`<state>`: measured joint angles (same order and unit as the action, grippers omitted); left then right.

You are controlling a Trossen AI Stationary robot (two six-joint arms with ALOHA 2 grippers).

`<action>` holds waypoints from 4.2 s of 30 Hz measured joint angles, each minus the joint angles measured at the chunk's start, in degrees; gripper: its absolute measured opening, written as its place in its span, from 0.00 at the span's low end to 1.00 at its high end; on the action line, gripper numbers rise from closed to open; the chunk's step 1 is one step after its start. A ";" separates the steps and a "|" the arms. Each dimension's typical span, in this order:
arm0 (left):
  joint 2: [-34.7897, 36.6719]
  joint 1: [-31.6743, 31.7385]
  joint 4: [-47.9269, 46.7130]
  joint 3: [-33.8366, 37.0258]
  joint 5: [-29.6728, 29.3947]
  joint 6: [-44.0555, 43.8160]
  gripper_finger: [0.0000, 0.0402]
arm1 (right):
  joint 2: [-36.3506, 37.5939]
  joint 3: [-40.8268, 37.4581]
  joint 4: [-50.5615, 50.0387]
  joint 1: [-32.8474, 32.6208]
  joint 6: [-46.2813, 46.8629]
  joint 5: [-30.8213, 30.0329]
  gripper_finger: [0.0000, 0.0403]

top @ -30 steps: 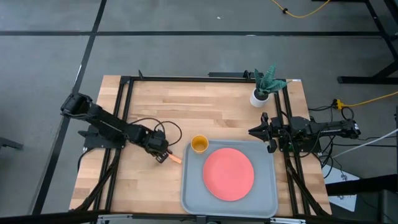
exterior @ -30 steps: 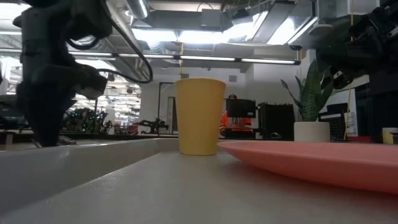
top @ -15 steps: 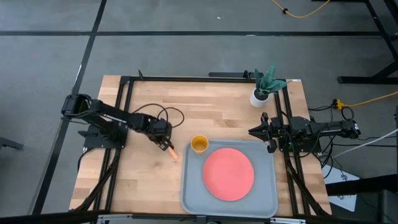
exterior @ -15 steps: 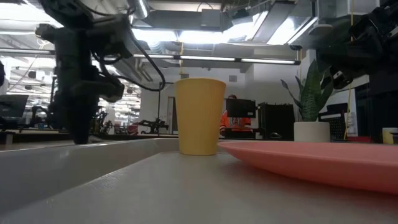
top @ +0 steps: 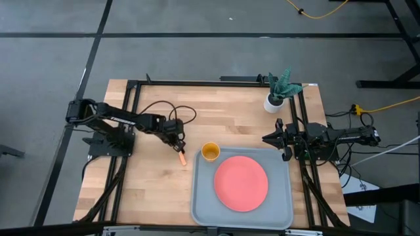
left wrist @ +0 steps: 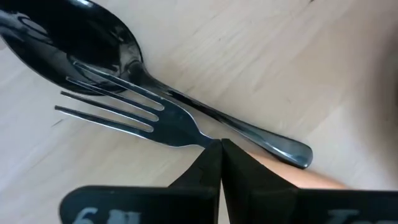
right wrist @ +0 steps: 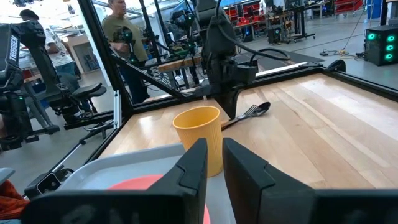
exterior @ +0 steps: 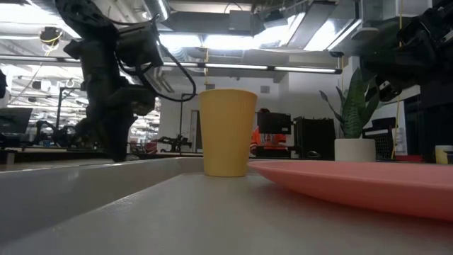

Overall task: Pick and place plate/cup/fork/spoon on tray
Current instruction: Move the orange fork and black spoon to the middle of the table, then put the black spoon on the light blue serving tray to the right of the pink plate

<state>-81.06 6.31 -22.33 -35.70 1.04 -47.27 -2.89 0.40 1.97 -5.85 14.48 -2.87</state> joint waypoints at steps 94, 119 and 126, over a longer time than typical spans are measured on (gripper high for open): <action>-6.62 11.35 12.79 -6.42 1.36 14.70 0.00 | 0.02 -0.01 -0.16 0.00 0.28 1.04 0.14; -5.89 -16.50 -43.59 -15.29 3.67 17.75 0.00 | 0.00 -0.02 9.91 0.00 3.19 -8.88 0.14; -0.12 -27.60 -28.29 -6.43 3.55 11.82 0.00 | -0.17 -0.02 25.86 0.00 -2.88 -9.53 0.14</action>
<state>-81.18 -21.28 -50.62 -42.14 4.59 -35.45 -3.07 0.38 27.83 -5.85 11.60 -12.40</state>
